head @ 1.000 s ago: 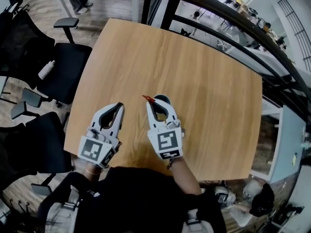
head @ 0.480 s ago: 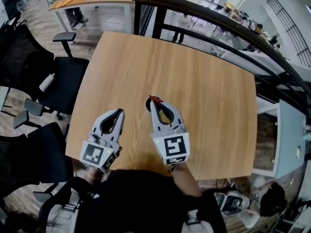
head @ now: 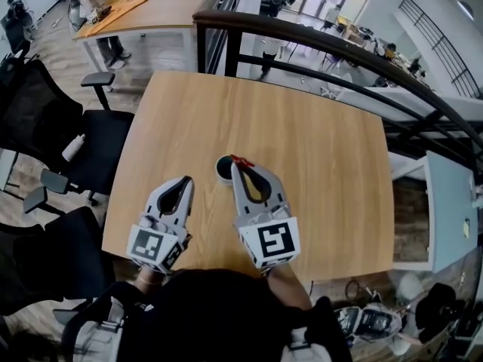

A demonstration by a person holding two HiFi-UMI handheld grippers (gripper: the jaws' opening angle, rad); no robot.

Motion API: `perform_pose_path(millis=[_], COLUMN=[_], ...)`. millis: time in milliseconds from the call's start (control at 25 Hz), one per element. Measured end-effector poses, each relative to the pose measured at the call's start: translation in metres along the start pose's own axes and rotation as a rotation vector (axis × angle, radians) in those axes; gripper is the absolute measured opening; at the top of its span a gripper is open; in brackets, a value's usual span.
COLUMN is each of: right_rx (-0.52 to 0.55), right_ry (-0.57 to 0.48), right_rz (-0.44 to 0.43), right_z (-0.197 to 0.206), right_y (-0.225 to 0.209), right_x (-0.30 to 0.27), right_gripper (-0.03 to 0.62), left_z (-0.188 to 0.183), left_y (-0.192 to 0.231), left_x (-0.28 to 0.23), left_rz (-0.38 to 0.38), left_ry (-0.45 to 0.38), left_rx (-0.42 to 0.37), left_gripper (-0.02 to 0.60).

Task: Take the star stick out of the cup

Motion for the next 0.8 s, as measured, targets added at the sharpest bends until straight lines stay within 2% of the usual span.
perform_pose_path(millis=[320,800], right_rx=[-0.052,-0.051], right_ry=[-0.007,0.011], right_rz=[0.022,0.038], right_z=[-0.007,-0.008], right_y=[-0.004,-0.012], right_x=[0.019,0.028], right_gripper=[0.023,0.023], left_z=[0.006,0.004], left_y=[-0.016,-0.031], left_x=[0.002,-0.004], left_rz=[0.041,0.078], left_ry=[0.012,0.019], left_rx=[-0.006,-0.016], left_gripper=[0.023,0.023])
Point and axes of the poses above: the fingertips, and each gripper's own axes: x backward along the fingers, y to its left, z out of its underside, the point moved 2 cm from there along x, backward along the fingers, and after that the axes turned 9 degrees about x, right-handed, at the moved point
